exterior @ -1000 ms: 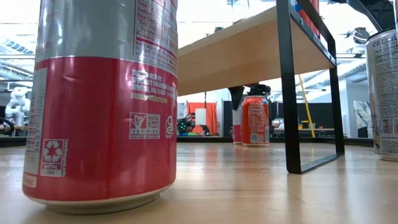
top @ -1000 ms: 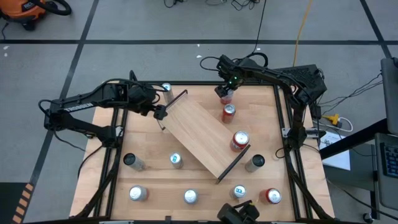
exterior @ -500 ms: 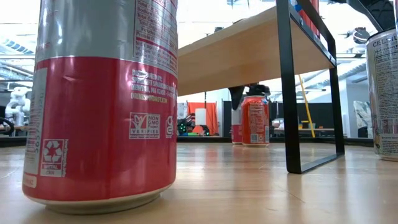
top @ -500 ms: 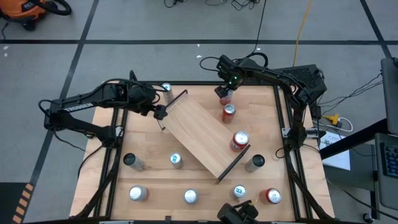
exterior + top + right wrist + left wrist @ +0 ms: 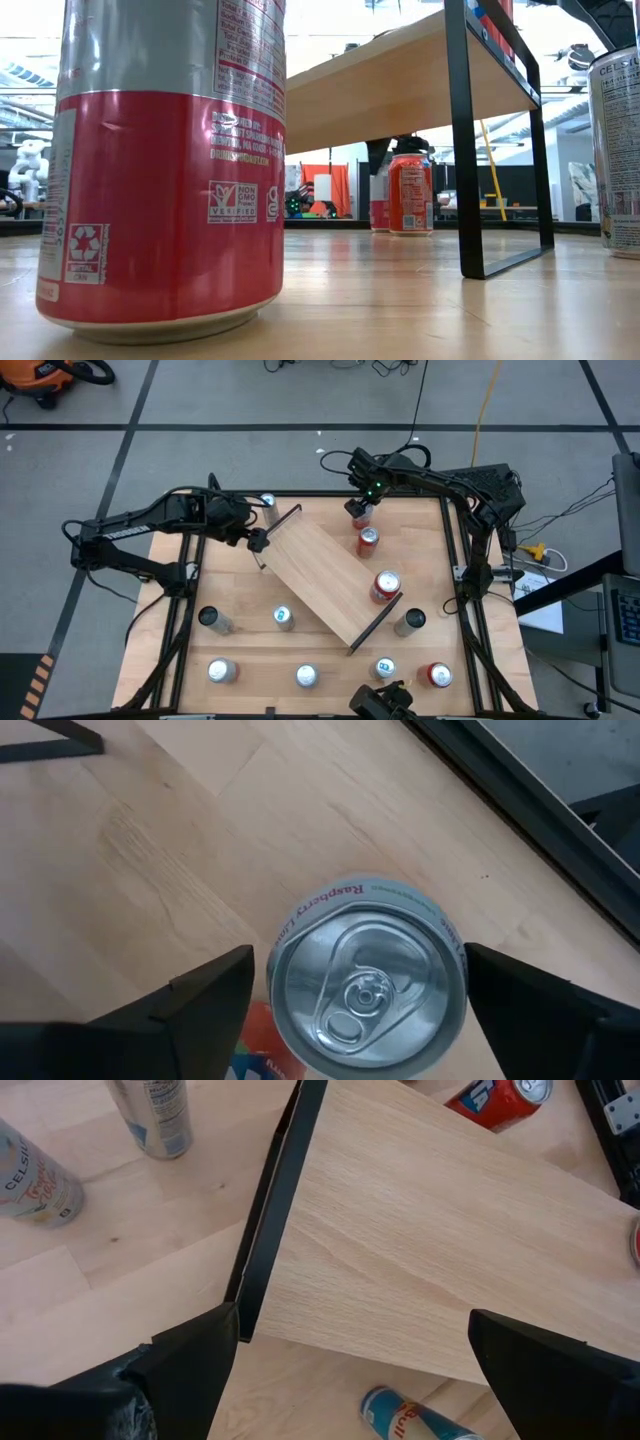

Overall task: Place canned beverage on shelf
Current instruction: Put the top pink white soda can on the shelf

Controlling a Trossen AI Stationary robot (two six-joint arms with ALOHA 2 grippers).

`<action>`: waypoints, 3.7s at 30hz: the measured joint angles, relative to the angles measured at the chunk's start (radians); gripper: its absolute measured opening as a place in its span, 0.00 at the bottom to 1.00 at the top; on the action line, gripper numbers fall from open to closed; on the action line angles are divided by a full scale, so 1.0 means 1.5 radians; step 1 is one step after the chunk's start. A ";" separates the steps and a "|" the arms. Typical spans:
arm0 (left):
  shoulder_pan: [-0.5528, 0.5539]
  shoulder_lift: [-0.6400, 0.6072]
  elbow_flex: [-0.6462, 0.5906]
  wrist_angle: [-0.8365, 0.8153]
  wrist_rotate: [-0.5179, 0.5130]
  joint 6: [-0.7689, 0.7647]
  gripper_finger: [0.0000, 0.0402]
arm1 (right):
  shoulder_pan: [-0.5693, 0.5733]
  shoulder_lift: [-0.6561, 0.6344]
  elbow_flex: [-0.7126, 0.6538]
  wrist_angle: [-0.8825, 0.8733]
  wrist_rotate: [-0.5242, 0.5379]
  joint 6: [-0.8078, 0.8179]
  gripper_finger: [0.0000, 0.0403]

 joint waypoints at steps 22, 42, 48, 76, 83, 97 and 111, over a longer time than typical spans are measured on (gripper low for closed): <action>0.000 0.000 0.000 0.000 -0.011 0.003 0.99 | 0.018 0.028 -0.001 0.005 0.018 -0.005 0.76; 0.000 0.000 0.000 0.000 -0.027 0.005 0.99 | 0.018 -0.034 0.047 -0.073 -0.022 0.002 0.66; 0.000 0.000 0.000 0.010 -0.028 0.009 0.99 | 0.026 -0.092 0.077 -0.072 -0.069 0.008 0.66; -0.110 0.000 0.000 0.400 -0.027 0.201 0.99 | 0.209 -0.282 0.082 -0.064 -0.161 -0.059 0.67; -0.141 0.008 0.001 0.433 -0.068 0.255 0.99 | 0.260 -0.282 0.082 -0.034 -0.162 -0.031 0.67; -0.193 0.081 0.001 0.545 -0.193 0.381 1.00 | 0.272 -0.282 0.082 0.025 -0.181 0.208 0.67; -0.180 0.136 0.001 0.556 -0.115 0.381 1.00 | 0.298 -0.282 0.082 0.071 -0.194 0.244 0.67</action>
